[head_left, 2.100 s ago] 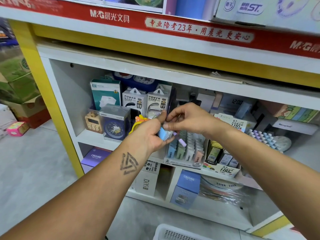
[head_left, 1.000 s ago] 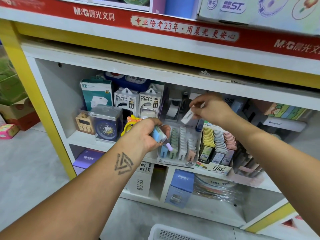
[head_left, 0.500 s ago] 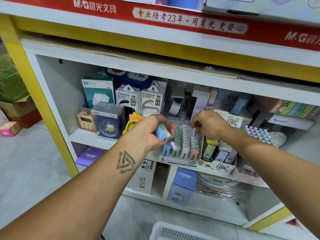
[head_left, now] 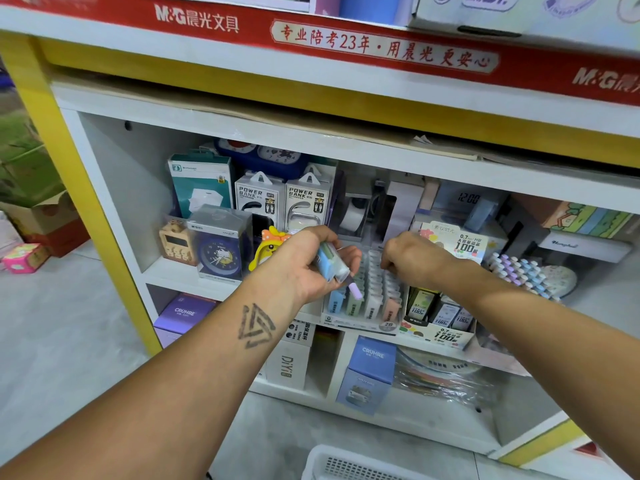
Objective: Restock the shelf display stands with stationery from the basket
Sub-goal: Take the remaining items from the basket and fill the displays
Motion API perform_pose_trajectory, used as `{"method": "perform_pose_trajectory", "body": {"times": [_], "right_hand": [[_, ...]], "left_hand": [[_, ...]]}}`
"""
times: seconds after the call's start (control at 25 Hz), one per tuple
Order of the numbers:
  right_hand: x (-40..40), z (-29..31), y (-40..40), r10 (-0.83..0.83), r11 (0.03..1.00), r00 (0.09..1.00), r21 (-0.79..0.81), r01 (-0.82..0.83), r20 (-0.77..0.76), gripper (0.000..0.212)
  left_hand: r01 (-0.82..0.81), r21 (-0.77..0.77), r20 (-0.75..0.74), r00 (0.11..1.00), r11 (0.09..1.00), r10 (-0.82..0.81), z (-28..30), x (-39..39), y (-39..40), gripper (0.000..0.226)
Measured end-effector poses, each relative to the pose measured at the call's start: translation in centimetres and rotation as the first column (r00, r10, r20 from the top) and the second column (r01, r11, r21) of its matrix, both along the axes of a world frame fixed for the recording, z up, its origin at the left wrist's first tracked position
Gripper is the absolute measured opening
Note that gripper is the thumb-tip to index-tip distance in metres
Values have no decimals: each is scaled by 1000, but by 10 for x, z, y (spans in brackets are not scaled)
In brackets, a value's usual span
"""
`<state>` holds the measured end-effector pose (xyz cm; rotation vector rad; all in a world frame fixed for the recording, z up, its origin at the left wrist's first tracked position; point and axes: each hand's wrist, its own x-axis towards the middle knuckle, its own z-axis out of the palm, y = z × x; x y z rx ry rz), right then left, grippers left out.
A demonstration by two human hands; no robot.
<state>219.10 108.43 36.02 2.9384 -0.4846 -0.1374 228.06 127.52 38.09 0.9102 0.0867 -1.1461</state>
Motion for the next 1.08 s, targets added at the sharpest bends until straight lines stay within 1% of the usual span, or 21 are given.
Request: {"method": "perform_pose_trajectory", "body": {"times": [0.08, 0.12, 0.16, 0.2, 0.24, 0.28, 0.32, 0.36, 0.4, 0.44, 0.56, 0.6, 0.68, 0.72, 0.8, 0.88, 0.92, 1.04, 1.08], "right_hand": [[-1, 2, 4, 18, 998, 1000, -58, -19, -21, 29], [-1, 6, 7, 16, 997, 1000, -74, -16, 1, 29], [-1, 10, 11, 7, 999, 998, -48, -4, 63, 28], [-1, 15, 17, -25, 998, 985, 58, 15, 172, 22], [0, 22, 24, -100, 965, 951, 263, 20, 293, 15], [-1, 30, 32, -211, 856, 906, 518, -11, 368, 9], [-2, 37, 40, -311, 701, 875, 711, -53, 372, 9], [-4, 43, 46, -360, 562, 871, 823, -83, 334, 12], [-7, 47, 50, -363, 468, 887, 879, -91, 285, 16], [-10, 50, 55, -341, 413, 909, 907, -81, 237, 21], [-15, 48, 62, -279, 325, 948, 944, -55, 151, 24], [-16, 48, 61, -285, 311, 946, 949, -60, 153, 23], [-19, 48, 57, -325, 319, 925, 944, -88, 195, 17], [-22, 49, 53, -360, 326, 905, 940, -104, 225, 16], [-35, 51, 43, -459, 331, 841, 933, -138, 287, 13], [-56, 56, 28, -558, 343, 748, 921, -186, 359, 12], [-71, 58, 18, -605, 328, 699, 919, -217, 381, 13], [-120, 64, -8, -716, 181, 584, 910, -373, 382, 21], [-138, 66, -15, -739, 160, 549, 894, -418, 389, 25]], "left_hand": [[11, -35, -9, 1000, 999, -11, 1, -1, 1, 13], [21, -49, -6, 1000, 999, -22, 1, -1, 2, 15], [30, -58, -2, 1000, 998, -30, 1, -1, 2, 16], [33, -64, 2, 999, 997, -33, 2, -1, 1, 18], [30, -72, 1, 1000, 997, -30, 2, -1, 1, 19], [20, -79, -5, 1000, 997, -20, 2, -1, 0, 21], [8, -84, -15, 1000, 996, -10, 2, -1, 0, 22], [-5, -87, -23, 1000, 996, 3, 3, -1, -1, 23], [-18, -87, -25, 1000, 996, 16, 4, -1, 0, 24], [-29, -83, -17, 999, 996, 27, 5, -1, 0, 23], [-34, -83, 12, 999, 996, 35, 7, -2, 2, 20], [-37, -85, 13, 999, 996, 38, 7, -2, 3, 19], [-50, -68, 20, 998, 996, 51, 6, -1, 3, 17], [-49, -58, 27, 998, 997, 51, 5, -2, 2, 15], [-2, -47, 72, 997, 999, 5, 4, -5, 0, 20], [64, -4, 117, 991, 998, -63, 3, -13, -6, 20], [88, 30, 127, 988, 996, -91, 2, -19, -12, 17], [145, 133, 140, 977, 980, -163, 1, -41, -31, 11], [171, 155, 144, 971, 973, -193, 1, -50, -39, 12]]}}
